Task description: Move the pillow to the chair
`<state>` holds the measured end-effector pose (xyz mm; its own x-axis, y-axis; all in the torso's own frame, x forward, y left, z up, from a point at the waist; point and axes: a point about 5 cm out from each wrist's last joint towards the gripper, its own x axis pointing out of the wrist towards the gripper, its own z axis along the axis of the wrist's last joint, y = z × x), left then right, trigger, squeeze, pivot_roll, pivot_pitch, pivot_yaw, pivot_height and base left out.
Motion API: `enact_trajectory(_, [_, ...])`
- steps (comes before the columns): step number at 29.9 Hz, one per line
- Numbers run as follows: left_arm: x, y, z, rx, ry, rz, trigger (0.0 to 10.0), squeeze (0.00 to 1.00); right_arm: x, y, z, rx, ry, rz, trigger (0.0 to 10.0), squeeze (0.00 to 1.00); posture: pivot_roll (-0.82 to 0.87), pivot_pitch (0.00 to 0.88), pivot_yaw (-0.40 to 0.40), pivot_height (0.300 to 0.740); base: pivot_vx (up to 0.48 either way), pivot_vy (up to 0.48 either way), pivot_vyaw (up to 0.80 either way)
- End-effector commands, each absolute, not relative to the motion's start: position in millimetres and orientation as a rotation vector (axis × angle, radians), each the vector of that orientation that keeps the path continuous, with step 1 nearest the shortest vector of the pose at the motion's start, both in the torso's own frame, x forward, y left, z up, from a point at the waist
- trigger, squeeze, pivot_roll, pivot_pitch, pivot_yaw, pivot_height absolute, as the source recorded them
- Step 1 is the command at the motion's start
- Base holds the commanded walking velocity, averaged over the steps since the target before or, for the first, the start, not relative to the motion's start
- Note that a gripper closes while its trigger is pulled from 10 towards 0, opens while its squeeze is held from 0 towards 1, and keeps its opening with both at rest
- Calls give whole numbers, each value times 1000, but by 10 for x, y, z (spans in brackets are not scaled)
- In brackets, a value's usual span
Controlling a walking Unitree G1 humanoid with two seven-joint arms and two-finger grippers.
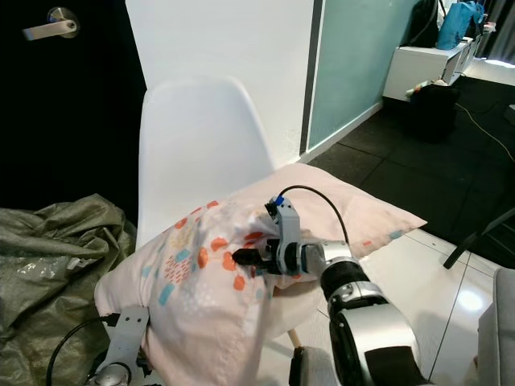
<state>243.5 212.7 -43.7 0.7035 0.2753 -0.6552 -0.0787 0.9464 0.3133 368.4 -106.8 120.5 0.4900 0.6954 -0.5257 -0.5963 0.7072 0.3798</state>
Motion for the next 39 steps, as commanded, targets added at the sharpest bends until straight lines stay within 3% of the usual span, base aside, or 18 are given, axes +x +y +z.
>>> enact_trajectory(1, [2392,2132,-470,285,796,195,10000,0,3723,-1130,1310,25,654,827,10000,1000,-83,30,-43,518,0,0,0])
enact_trajectory(7, [2392,2128,-471,290,798,193,10000,0,3607,-1340,1398,-271,652,1048,10000,1000,-86,23,-44,518,0,0,0])
enact_trajectory(17, [2385,2125,-477,292,800,193,10000,0,3367,-1469,1545,-460,606,1281,10000,1000,-87,12,-47,518,0,0,0])
enact_trajectory(26, [2385,2123,-477,296,802,195,10000,0,3318,-1635,1816,-437,533,1310,10000,1000,-88,7,-48,518,0,0,0])
enact_trajectory(31, [2389,2123,-475,294,802,202,10000,0,3367,-1630,2111,-224,328,1323,10000,980,-87,11,-52,518,0,0,0])
enact_trajectory(32, [2390,2124,-474,295,802,202,10000,0,3386,-1627,2201,-170,261,1317,10000,929,-88,12,-52,518,0,0,0])
enact_trajectory(33, [2391,2126,-472,295,803,203,10000,0,3453,-1626,2283,-106,183,1270,10000,118,-91,14,-49,518,0,0,0])
enact_trajectory(34, [2391,2126,-472,295,803,203,10000,0,3453,-1626,2283,-106,183,1270,10000,118,-91,14,-49,518,0,0,0])
enact_trajectory(35, [2394,2129,-470,296,802,204,10000,0,3543,-1636,2332,-33,122,1195,10000,0,-92,15,-47,518,0,0,0])
enact_trajectory(36, [2397,2134,-467,295,802,207,10000,0,3747,-1687,2313,141,52,975,10000,0,-88,16,-46,518,0,0,0])
enact_trajectory(39, [2400,2137,-464,293,799,211,10000,0,3901,-1724,2134,338,59,734,10000,0,-78,16,-51,518,0,0,0])
